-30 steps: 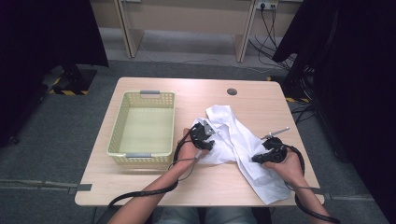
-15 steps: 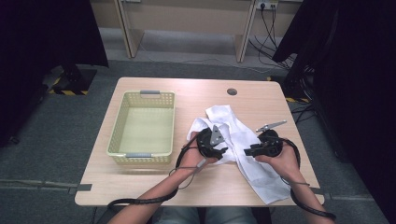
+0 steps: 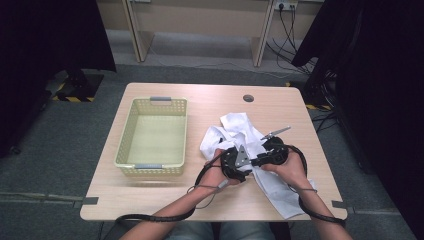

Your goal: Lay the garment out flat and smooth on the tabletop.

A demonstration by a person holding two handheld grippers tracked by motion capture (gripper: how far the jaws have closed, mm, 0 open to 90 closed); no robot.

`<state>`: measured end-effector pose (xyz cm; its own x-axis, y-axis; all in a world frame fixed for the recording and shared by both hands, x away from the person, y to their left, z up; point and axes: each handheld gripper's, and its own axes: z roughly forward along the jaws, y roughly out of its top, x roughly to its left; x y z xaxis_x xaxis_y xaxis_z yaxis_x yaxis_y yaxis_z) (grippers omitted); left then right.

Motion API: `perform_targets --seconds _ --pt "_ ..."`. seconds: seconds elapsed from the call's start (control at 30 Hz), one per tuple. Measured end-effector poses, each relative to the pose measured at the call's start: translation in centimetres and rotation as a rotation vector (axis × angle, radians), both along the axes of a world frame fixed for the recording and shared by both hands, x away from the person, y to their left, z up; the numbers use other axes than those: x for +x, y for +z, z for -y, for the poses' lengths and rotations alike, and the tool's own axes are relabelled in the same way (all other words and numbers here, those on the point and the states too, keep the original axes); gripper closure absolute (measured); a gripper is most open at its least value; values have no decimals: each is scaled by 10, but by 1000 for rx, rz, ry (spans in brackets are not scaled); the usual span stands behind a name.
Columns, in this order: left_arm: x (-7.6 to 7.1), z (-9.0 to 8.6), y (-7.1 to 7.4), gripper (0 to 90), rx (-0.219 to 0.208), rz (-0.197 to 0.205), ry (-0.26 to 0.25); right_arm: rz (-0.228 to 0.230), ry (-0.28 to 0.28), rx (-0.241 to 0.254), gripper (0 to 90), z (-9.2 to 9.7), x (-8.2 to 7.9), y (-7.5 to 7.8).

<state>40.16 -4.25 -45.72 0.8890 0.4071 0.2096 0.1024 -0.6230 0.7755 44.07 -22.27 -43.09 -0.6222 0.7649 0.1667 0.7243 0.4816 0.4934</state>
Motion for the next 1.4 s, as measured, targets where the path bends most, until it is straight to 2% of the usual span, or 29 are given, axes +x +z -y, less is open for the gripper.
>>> perform_targets --seconds 0.1,0.33,0.47,0.57,0.63,0.73,0.87,0.97,1.07,1.23,1.4 --pt "-1 3 -2 385 6 3 -6 -16 -8 -1 640 0 2 -2" --pt "3 10 -11 425 3 -35 10 -41 -17 5 805 2 4 -5" --pt "1 12 -11 444 -2 -29 13 -47 -29 26 846 4 4 -5" --pt "1 12 -9 439 -4 -16 18 -33 -48 44 848 7 3 -1" --pt "3 12 -6 430 -20 -22 29 -23 -49 51 848 8 2 2" --pt "5 13 -3 431 -69 -80 50 -6 -70 74 850 11 2 8" --pt "9 14 -6 439 -71 -115 85 -3 -66 80 863 11 2 12" --pt "11 16 -9 503 -81 -156 100 -1 -69 82 864 11 2 14" --pt "13 18 -11 564 -73 -185 126 -3 -76 84 864 13 2 13" --pt "14 20 -13 685 -41 -189 155 -6 -82 92 863 14 1 13" --pt "12 23 -12 781 -1 -174 154 1 -93 95 863 16 2 15"
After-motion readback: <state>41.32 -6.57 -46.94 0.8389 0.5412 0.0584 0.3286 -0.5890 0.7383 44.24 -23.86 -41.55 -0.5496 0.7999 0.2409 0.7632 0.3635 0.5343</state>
